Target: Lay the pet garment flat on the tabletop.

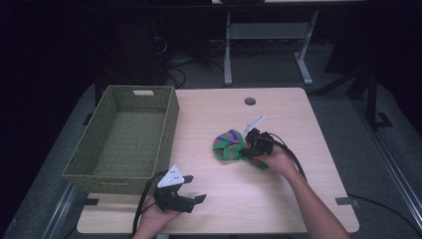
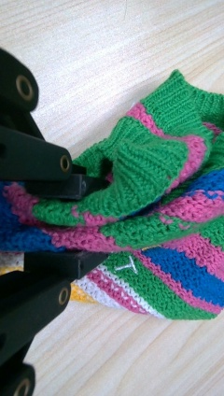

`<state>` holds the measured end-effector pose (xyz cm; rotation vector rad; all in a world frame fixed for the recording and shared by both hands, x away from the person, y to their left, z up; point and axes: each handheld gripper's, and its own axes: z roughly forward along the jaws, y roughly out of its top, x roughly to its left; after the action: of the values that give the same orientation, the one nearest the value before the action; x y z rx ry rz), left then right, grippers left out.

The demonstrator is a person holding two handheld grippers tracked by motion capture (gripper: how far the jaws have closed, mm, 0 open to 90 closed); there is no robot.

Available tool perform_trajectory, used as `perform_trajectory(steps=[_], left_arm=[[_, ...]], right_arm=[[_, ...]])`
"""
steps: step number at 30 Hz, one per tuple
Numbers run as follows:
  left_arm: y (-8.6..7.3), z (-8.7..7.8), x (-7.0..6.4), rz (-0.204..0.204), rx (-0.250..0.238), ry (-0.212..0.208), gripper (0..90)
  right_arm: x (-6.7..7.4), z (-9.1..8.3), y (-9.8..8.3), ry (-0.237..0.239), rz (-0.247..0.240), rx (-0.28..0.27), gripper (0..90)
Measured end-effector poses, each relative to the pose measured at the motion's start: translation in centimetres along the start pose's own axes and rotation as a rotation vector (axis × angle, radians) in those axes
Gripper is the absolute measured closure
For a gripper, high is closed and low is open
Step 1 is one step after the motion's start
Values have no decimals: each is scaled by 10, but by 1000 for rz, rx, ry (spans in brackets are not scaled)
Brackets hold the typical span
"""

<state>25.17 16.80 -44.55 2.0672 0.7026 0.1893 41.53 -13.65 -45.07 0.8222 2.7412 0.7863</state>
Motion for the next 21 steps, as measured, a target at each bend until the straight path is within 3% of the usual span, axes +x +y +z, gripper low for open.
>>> perform_trajectory(steps=[9,13,21], left_arm=[[0,-1,1,-15,-6,1,204],[0,0,1,-10,-2,-3,204],[0,-1,1,-15,-9,0,204]], right_arm=[[-2,-10,-1,8,33,-24,736],[-3,-17,-2,33,48,-40,737],[-2,-31,-2,39,44,-66,739]])
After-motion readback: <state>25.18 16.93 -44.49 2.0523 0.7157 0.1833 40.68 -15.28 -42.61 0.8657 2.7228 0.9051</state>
